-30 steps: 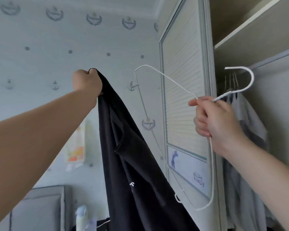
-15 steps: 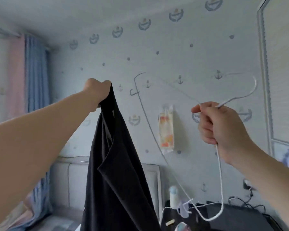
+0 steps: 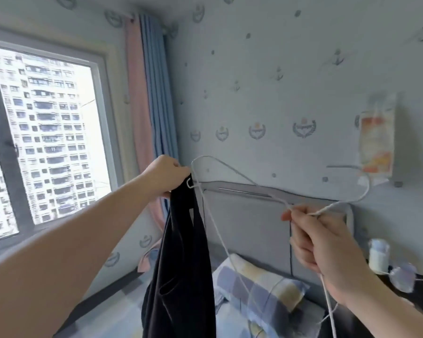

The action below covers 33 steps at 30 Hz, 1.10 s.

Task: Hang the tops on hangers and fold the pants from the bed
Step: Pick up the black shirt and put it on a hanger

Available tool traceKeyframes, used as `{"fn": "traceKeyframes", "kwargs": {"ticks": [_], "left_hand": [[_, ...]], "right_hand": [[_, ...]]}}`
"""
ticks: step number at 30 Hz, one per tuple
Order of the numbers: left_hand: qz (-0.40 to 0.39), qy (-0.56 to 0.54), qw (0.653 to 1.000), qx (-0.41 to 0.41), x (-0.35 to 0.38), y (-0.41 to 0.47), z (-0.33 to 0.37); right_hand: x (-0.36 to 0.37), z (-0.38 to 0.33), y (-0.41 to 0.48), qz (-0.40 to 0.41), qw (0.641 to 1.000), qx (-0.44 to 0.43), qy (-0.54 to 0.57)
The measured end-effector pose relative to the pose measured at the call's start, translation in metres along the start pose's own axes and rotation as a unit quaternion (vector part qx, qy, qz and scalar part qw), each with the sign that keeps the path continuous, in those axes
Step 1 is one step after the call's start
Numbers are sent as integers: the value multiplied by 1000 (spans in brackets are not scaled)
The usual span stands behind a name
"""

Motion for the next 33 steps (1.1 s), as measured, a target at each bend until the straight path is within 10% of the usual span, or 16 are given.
{"fn": "traceKeyframes", "kwargs": {"ticks": [16,33], "left_hand": [[28,21,979,-203,-17,-100,-324],[-109,-71,970,-204,50,-187,-300]], "right_hand": [[108,227,-120,-152,967,142,-148],[124,276,-173,-228,933,151,-235]]}}
Point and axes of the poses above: each hand's wrist, its own y-axis towards the middle knuckle, its own x-axis out of the palm, z = x × y, the point moved 8 cm from there along y, towards the middle knuckle, and after that the axes turned 11 degrees about z, right-handed, at the moved point
